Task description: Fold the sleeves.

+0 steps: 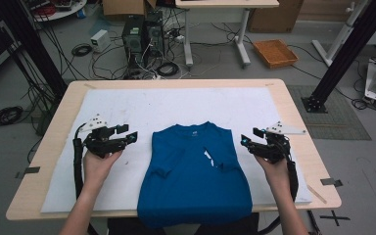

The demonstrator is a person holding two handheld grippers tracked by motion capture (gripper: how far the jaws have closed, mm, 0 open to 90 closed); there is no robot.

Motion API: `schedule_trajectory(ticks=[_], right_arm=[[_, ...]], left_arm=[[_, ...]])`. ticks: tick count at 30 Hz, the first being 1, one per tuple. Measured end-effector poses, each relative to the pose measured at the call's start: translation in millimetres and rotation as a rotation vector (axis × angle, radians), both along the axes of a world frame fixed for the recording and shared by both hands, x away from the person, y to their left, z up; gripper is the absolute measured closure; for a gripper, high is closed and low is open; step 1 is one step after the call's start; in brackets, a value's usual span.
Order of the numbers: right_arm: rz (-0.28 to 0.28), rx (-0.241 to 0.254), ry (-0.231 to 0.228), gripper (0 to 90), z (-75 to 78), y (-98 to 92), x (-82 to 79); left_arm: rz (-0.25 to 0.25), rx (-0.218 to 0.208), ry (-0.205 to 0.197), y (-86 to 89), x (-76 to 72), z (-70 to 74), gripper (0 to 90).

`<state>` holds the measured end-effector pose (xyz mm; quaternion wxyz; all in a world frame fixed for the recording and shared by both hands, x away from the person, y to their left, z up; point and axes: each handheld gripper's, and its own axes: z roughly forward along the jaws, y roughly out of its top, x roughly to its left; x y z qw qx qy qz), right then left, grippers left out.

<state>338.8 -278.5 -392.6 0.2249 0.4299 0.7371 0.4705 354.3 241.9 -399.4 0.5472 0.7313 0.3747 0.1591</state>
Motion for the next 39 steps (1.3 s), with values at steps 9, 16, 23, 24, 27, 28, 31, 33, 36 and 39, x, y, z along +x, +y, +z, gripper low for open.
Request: schedule_trajectory(ticks=[9,16,23,24,27,28,31,33,36,39], right_arm=[[-0.011,0.012,-0.009,37.7,2.2,-2.6,3.8],[-0.028,0.021,-0.003,36.7,2.3,-4.0,6.7],[-0.039,0.028,-0.003,36.4,1.0,-9.0,6.6],[-0.036,0.031,-0.002,36.6,1.2,-9.6,6.2],[-0.035,0.031,-0.009,36.6,2.7,-12.5,5.4],[-0.036,0.033,-0.008,36.5,3.3,-13.5,5.2],[-0.041,0.037,-0.008,34.5,3.5,-17.4,5.2],[-0.047,0.041,-0.002,32.8,3.0,-19.5,5.4],[-0.048,0.043,0.000,32.3,2.0,-21.0,6.3],[-0.048,0.039,0.001,32.3,1.7,-20.5,6.3]], left_arm=[[0.011,0.030,-0.007,2.2,-6.6,-0.3,42.9],[0.029,0.038,-0.019,3.6,-4.9,-1.3,39.5],[0.031,0.020,-0.019,3.8,-3.5,-2.3,37.4],[0.037,0.017,-0.022,3.7,-3.5,-2.0,37.0],[0.048,0.026,-0.038,3.4,-4.6,-0.6,37.0],[0.054,0.034,-0.044,3.3,-5.0,0.0,37.0],[0.071,0.048,-0.058,3.3,-6.2,1.1,37.0],[0.075,0.053,-0.064,3.4,-6.8,1.5,37.0],[0.072,0.054,-0.062,3.5,-6.9,1.3,37.0],[0.074,0.056,-0.062,2.5,-6.9,0.9,37.0]])
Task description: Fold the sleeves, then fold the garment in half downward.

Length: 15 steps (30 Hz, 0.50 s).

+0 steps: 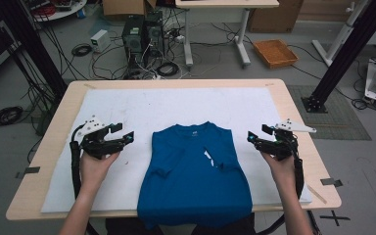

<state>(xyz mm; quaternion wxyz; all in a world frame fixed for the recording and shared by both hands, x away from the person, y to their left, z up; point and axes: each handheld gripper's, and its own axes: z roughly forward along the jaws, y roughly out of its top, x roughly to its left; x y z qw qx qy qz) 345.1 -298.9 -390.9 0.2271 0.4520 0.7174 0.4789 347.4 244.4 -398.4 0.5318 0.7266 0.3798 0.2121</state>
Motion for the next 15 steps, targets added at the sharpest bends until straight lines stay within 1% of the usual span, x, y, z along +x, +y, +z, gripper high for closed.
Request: schedule_trajectory(ticks=[2,4,9,12,15], right_arm=[[0.005,-0.006,-0.003,32.3,-0.4,0.2,0.3],[0.001,-0.005,0.002,32.3,-0.5,0.4,-0.2],[-0.002,-0.001,0.000,31.8,-0.2,0.0,-0.4],[-0.005,-0.003,0.005,31.8,-1.1,0.3,2.3],[-0.009,-0.005,0.018,32.8,-3.7,1.2,6.5]], left_arm=[[-0.001,0.003,0.000,-0.2,0.3,-0.1,37.0],[0.000,0.004,0.000,-0.7,0.4,-0.1,37.0],[-0.010,0.002,0.001,-1.9,-0.2,0.2,37.0],[-0.013,0.010,0.008,-2.8,0.2,-1.0,37.0],[-0.009,0.007,0.034,-4.5,1.7,-2.9,37.0]])
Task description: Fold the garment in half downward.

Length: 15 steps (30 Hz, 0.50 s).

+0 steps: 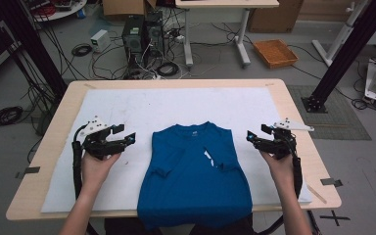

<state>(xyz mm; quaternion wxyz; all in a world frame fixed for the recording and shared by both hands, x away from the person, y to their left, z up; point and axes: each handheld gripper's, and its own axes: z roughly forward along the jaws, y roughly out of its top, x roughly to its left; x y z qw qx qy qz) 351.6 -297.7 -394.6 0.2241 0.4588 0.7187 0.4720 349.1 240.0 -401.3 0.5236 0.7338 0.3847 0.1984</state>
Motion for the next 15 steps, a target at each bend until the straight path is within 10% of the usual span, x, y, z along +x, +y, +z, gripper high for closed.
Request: schedule_trajectory(ticks=[15], right_arm=[[0.028,-0.031,0.063,54.1,-7.6,25.0,35.6]], left_arm=[[-0.047,-0.008,0.120,-51.3,48.6,-8.4,44.8]])
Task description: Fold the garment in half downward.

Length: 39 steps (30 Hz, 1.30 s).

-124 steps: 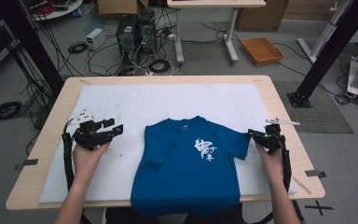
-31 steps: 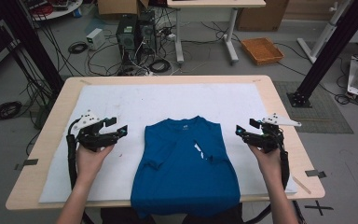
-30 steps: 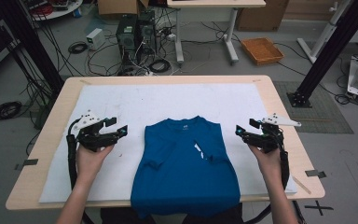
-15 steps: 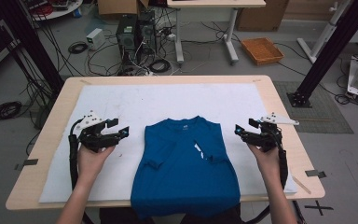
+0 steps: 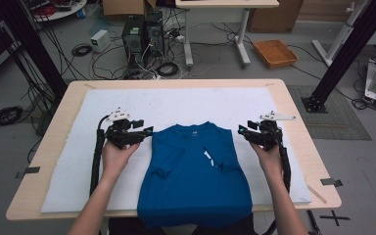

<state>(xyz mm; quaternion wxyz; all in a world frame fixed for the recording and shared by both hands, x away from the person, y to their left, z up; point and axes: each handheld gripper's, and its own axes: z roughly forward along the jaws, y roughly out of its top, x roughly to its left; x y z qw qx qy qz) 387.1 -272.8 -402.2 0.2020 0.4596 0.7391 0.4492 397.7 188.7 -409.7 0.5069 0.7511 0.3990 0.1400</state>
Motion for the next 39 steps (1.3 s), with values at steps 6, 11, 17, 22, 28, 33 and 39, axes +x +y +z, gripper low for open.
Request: schedule_trajectory(ticks=[6,11,17,22,28,33,39], right_arm=[[0.016,-0.008,0.070,57.4,-9.1,11.6,24.2],[0.046,-0.046,0.130,57.4,-24.4,16.8,42.4],[0.104,-0.058,0.177,57.3,-23.6,26.2,60.8],[0.135,-0.129,0.141,62.3,-19.6,46.5,63.7],[0.105,-0.126,0.132,69.7,-23.0,59.4,65.1],[0.104,-0.119,0.163,69.8,-27.0,63.2,69.0],[0.120,-0.146,0.212,68.5,-35.8,66.7,72.8]], left_arm=[[-0.029,0.029,0.061,-21.5,20.6,-10.9,49.7],[-0.054,0.031,0.065,-25.8,25.4,-18.0,48.7],[-0.037,0.047,0.080,-22.2,29.3,-21.1,48.2],[-0.035,0.050,0.084,-24.0,32.3,-24.9,48.8],[-0.054,0.088,0.109,-33.5,38.7,-23.7,56.3],[-0.056,0.113,0.110,-37.5,43.5,-25.6,56.3],[-0.077,0.158,0.130,-45.9,51.0,-29.6,56.2]])
